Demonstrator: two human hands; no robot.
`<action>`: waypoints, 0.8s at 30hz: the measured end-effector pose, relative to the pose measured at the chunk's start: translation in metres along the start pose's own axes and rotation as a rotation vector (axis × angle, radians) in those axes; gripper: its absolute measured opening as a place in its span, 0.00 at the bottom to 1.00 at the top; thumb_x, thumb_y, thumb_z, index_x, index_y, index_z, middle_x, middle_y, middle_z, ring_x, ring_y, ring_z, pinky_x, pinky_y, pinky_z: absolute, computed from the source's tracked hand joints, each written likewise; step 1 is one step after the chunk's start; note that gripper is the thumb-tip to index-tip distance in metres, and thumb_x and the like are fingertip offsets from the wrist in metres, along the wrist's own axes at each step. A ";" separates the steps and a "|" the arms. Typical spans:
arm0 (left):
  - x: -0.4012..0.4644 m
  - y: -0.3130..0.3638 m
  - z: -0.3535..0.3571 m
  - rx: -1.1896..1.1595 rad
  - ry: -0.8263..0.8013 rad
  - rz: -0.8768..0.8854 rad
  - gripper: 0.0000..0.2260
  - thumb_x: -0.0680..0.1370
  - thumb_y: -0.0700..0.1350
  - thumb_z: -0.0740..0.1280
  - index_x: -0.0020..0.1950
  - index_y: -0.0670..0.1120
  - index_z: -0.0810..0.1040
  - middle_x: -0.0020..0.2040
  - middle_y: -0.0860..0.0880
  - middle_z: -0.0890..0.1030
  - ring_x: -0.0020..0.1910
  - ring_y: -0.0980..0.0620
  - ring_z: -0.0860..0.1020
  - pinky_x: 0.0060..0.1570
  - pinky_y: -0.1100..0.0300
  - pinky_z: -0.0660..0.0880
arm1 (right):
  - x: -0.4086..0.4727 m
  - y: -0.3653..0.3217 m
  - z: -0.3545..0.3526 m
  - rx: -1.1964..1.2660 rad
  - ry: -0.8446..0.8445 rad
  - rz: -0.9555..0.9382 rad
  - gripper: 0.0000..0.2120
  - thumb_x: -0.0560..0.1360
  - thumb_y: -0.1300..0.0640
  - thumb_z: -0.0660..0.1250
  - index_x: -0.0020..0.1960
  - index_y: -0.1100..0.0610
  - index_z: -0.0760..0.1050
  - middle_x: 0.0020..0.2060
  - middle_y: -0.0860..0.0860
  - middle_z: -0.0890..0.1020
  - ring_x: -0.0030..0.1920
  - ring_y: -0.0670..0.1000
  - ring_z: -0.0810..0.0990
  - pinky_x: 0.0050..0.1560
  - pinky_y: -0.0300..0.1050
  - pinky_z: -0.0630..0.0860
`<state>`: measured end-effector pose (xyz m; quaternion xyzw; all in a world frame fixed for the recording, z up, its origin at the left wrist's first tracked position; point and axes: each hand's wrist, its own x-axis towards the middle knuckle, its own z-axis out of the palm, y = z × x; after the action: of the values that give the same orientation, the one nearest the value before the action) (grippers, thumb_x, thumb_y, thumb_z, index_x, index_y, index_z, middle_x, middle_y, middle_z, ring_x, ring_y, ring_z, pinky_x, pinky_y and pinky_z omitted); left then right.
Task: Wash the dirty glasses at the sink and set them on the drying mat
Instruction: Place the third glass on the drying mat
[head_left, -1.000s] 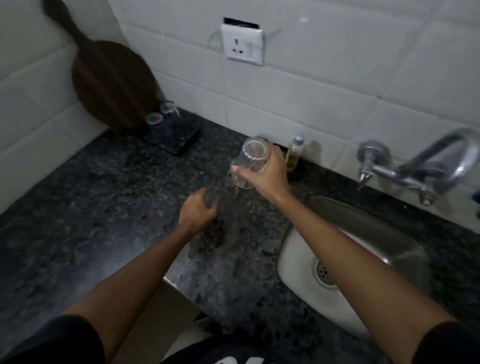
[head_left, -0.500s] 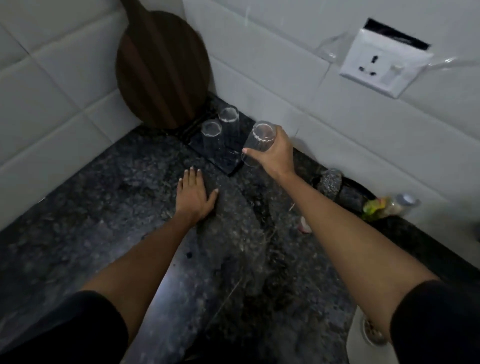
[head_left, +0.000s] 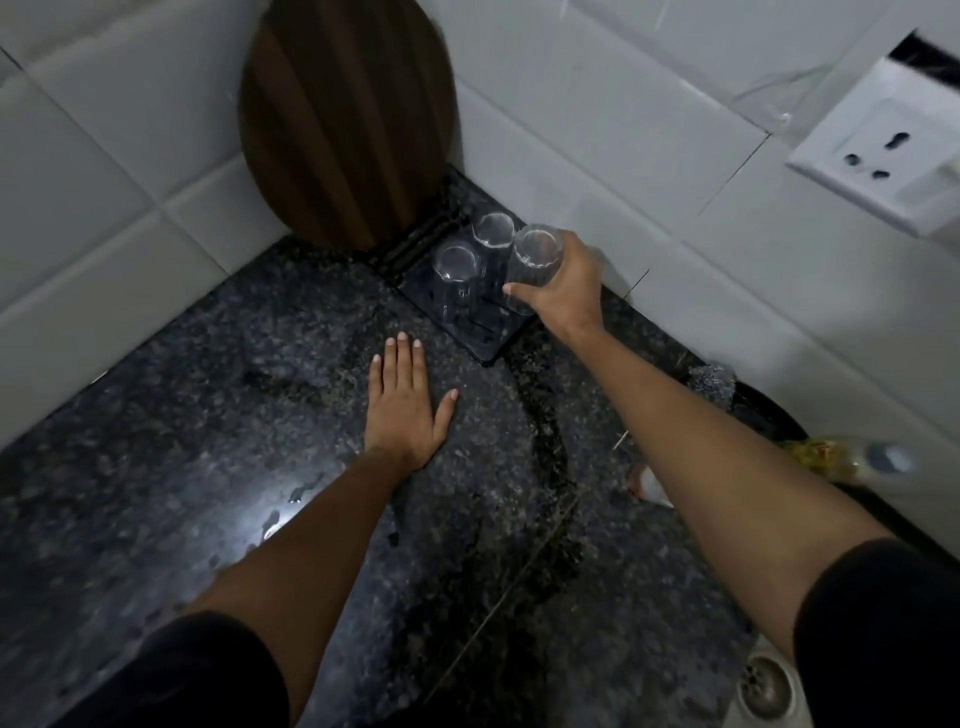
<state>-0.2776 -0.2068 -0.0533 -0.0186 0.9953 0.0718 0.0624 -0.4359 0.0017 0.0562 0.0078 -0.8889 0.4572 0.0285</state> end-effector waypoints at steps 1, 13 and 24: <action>0.000 0.000 0.000 0.001 0.002 0.000 0.39 0.86 0.66 0.45 0.85 0.38 0.46 0.86 0.37 0.48 0.85 0.39 0.45 0.83 0.41 0.45 | 0.001 0.000 0.001 -0.001 0.001 -0.004 0.39 0.60 0.52 0.88 0.66 0.56 0.76 0.57 0.48 0.82 0.57 0.47 0.81 0.60 0.44 0.80; -0.001 0.000 -0.005 -0.011 -0.007 -0.002 0.39 0.86 0.66 0.45 0.85 0.38 0.45 0.86 0.37 0.47 0.85 0.40 0.43 0.83 0.41 0.45 | 0.007 0.004 0.003 -0.014 -0.034 -0.014 0.39 0.61 0.51 0.88 0.67 0.56 0.76 0.57 0.46 0.82 0.59 0.46 0.80 0.62 0.41 0.77; 0.000 -0.002 -0.003 -0.054 -0.009 0.011 0.39 0.85 0.66 0.46 0.85 0.38 0.47 0.86 0.37 0.48 0.85 0.40 0.45 0.83 0.42 0.43 | -0.008 0.000 -0.008 -0.040 -0.034 0.007 0.43 0.62 0.48 0.87 0.71 0.58 0.74 0.62 0.50 0.81 0.61 0.48 0.79 0.65 0.44 0.78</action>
<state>-0.2774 -0.2093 -0.0509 -0.0147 0.9928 0.0990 0.0658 -0.4280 0.0085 0.0604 0.0119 -0.8982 0.4392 0.0122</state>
